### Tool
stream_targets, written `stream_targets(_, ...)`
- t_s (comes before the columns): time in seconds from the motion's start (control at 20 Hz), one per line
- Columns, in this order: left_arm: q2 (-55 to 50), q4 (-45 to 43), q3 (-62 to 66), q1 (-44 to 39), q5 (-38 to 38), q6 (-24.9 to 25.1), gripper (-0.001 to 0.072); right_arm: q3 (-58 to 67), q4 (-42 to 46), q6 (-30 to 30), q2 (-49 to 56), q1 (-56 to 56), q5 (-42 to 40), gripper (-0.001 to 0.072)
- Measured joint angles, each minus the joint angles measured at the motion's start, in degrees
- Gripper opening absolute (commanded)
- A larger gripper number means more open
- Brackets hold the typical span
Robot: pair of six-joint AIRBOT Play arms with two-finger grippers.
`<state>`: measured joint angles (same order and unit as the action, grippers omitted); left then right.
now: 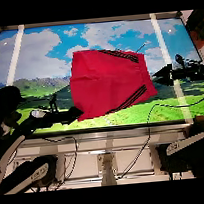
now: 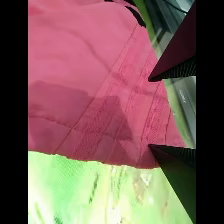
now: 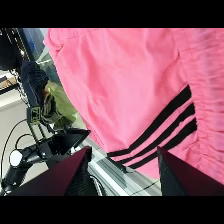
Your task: Fold the clothes and pants, and hang the long-sleeved shirts on hangers.
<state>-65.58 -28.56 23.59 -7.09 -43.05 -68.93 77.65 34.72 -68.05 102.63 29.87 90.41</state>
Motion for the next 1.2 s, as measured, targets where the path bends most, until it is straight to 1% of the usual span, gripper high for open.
stream_targets(0.05,0.8,0.0,0.2,0.9,-0.6,0.1,0.0399,0.0,0.0,0.0,0.0,-0.1,0.0,0.0472)
stream_targets(0.2,4.5,1.2,0.9,3.3,-3.6,0.5,0.0397,0.0,0.0,0.0,0.0,-0.5,-0.2,0.0473)
stream_targets(0.3,7.2,-0.2,1.1,4.3,-4.3,0.5,0.0397,0.0,0.0,0.0,0.0,-0.8,-0.3,0.0473)
stream_targets(0.4,8.6,-2.4,1.2,4.8,-5.2,-0.6,0.0397,0.0,0.0,0.0,0.0,-0.9,-0.4,0.0473)
stream_targets(0.65,9.1,-11.7,1.2,5.3,-8.5,-5.8,0.0397,0.0,0.0,-0.2,0.0,-1.0,-0.4,0.0472)
stream_targets(0.75,9.1,-14.6,1.2,5.4,-9.3,-6.6,0.0379,0.0,0.0,-0.3,0.0,-1.0,-0.4,0.0473)
stream_targets(0.8,9.1,-15.5,1.2,5.4,-9.4,-7.1,0.0351,0.0,0.0,-0.3,0.0,-1.0,-0.4,0.0473)
stream_targets(1.05,9.0,-18.9,1.2,5.4,-9.5,-7.6,0.0350,0.0,0.0,-0.3,0.0,-1.0,-0.4,0.0473)
stream_targets(1.2,8.0,-19.1,1.2,5.4,-9.0,-7.6,0.0351,0.0,0.0,-0.3,0.0,-1.0,-0.4,0.0473)
